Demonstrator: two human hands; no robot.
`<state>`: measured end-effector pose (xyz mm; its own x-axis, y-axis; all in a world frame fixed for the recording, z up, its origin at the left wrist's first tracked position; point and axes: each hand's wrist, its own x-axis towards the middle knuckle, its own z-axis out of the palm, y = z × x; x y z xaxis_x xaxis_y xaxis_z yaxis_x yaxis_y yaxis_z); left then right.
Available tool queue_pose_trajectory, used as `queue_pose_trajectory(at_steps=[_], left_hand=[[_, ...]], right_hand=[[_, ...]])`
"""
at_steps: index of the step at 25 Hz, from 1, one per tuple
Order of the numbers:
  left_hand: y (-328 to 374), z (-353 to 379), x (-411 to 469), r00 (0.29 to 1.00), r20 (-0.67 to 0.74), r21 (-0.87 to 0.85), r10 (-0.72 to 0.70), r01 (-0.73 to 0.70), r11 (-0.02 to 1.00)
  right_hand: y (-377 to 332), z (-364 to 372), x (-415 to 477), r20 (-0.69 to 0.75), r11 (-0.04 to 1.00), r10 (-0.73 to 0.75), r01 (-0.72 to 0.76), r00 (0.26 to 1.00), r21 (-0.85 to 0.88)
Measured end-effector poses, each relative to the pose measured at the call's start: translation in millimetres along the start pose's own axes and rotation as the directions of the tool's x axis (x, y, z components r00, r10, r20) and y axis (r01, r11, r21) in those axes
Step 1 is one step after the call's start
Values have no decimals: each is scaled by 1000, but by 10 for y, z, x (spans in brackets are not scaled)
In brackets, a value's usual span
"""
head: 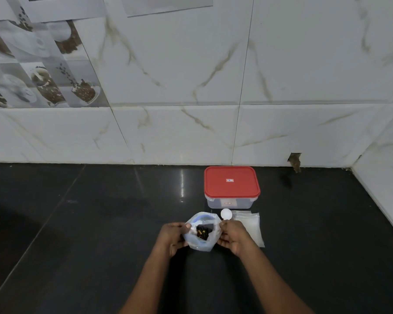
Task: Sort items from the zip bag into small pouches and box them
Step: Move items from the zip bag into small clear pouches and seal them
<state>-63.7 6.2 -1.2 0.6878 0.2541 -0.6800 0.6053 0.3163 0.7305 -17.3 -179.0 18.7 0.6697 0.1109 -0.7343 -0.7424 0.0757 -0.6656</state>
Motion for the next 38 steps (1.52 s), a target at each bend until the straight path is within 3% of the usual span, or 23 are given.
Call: queue_pose_trajectory(at_steps=[3,6,8,10,12,13,17,19,22,24,26,28,32,35,36,38], left_hand=[[34,-58,32,994,-82,9,-68,69,998],[57,-23,17,997,-76,70,-33,39,997],[54,45,-46,999,-40,158,5,1,987],[20,100,-63,994,-66,362,82,-53,931],[-51,151,-54,963,-178,572,203,-67,818],[-62,179,-86,941,-225,635,253,-56,770],[-83,248,-206,882,-289,785,373,-4,619],[-25,222,-187,897,-212,833,388,-42,551],[38,121,-135,922,45,829,385,-249,501],[-20,61,-103,840,146,827,522,-393,401],[-170,52,-76,766,236,823,598,-484,296],[-241,82,-58,776,177,801,605,-471,370],[-198,139,-25,803,67,817,592,-385,430],[-154,186,21,811,18,837,584,-332,435],[-145,200,33,815,-1,816,580,-334,471],[-109,194,56,854,-57,685,517,-343,642]], right_hand=[[7,-44,13,38,995,57,-60,998,74],[44,-25,7,59,996,45,-50,997,77],[57,0,29,58,977,-121,129,991,-172],[96,60,46,46,754,-332,294,942,-588],[153,154,38,9,502,-465,272,885,-821],[179,190,35,-21,449,-481,226,876,-865],[229,164,51,-66,420,-495,172,866,-891],[214,105,50,37,361,-517,257,855,-896],[184,73,-30,202,182,-572,363,795,-914],[186,64,-68,315,-3,-619,398,720,-917],[234,64,-36,431,-104,-556,455,711,-884],[290,82,14,429,-79,-490,452,759,-889],[299,180,44,232,-24,-580,269,781,-963],[316,234,79,202,-46,-593,217,779,-975],[335,238,96,202,-36,-588,224,783,-974],[363,237,130,194,12,-570,244,798,-970]])
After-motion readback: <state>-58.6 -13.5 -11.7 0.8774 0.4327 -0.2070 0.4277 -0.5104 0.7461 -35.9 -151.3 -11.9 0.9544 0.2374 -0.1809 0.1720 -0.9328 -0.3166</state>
